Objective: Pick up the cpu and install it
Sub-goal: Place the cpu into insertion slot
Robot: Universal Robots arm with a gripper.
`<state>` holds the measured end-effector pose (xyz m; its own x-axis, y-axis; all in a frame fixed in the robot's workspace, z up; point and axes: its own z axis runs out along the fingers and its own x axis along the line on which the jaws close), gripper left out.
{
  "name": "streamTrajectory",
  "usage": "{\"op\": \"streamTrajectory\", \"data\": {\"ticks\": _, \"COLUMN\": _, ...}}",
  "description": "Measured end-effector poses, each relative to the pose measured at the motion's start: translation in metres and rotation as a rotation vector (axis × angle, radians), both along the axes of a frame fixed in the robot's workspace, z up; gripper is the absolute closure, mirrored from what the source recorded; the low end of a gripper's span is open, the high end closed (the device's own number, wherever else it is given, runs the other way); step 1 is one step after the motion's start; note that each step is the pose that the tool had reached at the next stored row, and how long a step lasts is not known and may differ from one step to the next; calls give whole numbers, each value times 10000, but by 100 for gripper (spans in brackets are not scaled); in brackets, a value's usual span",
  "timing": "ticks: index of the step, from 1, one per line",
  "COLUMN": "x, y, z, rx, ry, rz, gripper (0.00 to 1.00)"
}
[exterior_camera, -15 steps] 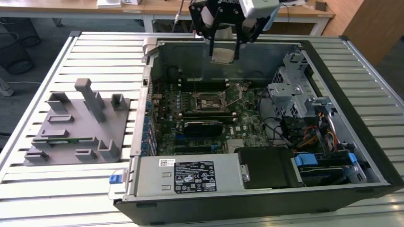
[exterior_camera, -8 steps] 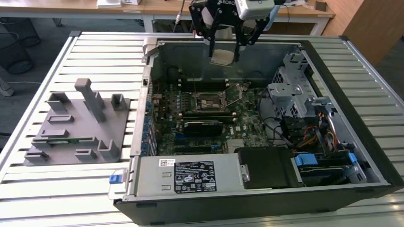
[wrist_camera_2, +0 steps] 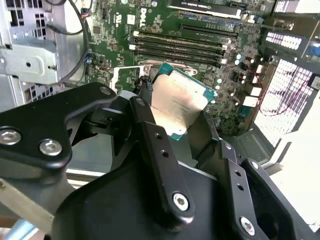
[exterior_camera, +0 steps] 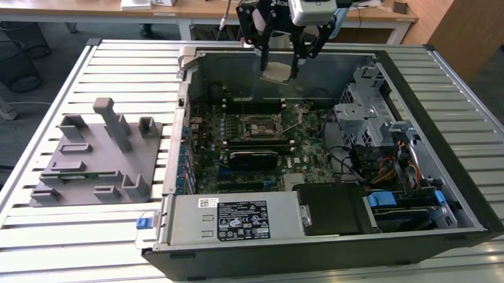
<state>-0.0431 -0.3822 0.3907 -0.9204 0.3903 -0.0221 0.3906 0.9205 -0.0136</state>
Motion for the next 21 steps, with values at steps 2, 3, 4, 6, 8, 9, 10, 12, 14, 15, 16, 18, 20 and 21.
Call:
{"op": "streamTrajectory", "data": {"ticks": 2, "x": 0, "y": 0, "z": -3, "rx": -8, "ry": 0, "rz": -316, "gripper": 47}}
{"op": "streamTrajectory", "data": {"ticks": 3, "x": 0, "y": 0, "z": -4, "rx": -12, "ry": 0, "rz": -490, "gripper": 47}}
{"op": "streamTrajectory", "data": {"ticks": 4, "x": 0, "y": 0, "z": -6, "rx": -14, "ry": 0, "rz": -660, "gripper": 47}}
{"op": "streamTrajectory", "data": {"ticks": 6, "x": -1, "y": 0, "z": -10, "rx": -16, "ry": 1, "rz": -1010, "gripper": 47}}
{"op": "streamTrajectory", "data": {"ticks": 8, "x": 0, "y": 0, "z": -14, "rx": -17, "ry": 1, "rz": -1375, "gripper": 47}}
{"op": "streamTrajectory", "data": {"ticks": 9, "x": 0, "y": 0, "z": -16, "rx": -18, "ry": 1, "rz": -1554, "gripper": 47}}
{"op": "streamTrajectory", "data": {"ticks": 10, "x": 0, "y": 0, "z": -18, "rx": -17, "ry": 1, "rz": -1735, "gripper": 47}}
{"op": "streamTrajectory", "data": {"ticks": 12, "x": 0, "y": 0, "z": -22, "rx": -19, "ry": 2, "rz": -2095, "gripper": 47}}
{"op": "streamTrajectory", "data": {"ticks": 14, "x": 0, "y": 0, "z": -25, "rx": -19, "ry": 1, "rz": -2380, "gripper": 47}}
{"op": "streamTrajectory", "data": {"ticks": 15, "x": 0, "y": 1, "z": -26, "rx": -20, "ry": 0, "rz": -2516, "gripper": 47}}
{"op": "streamTrajectory", "data": {"ticks": 16, "x": 0, "y": 1, "z": -28, "rx": -20, "ry": 0, "rz": -2659, "gripper": 47}}
{"op": "streamTrajectory", "data": {"ticks": 18, "x": 0, "y": 3, "z": -30, "rx": -22, "ry": 1, "rz": -2963, "gripper": 47}}
{"op": "streamTrajectory", "data": {"ticks": 20, "x": 0, "y": 4, "z": -33, "rx": -22, "ry": 1, "rz": -3253, "gripper": 47}}
{"op": "streamTrajectory", "data": {"ticks": 21, "x": 0, "y": 5, "z": -34, "rx": -23, "ry": 1, "rz": -3391, "gripper": 47}}
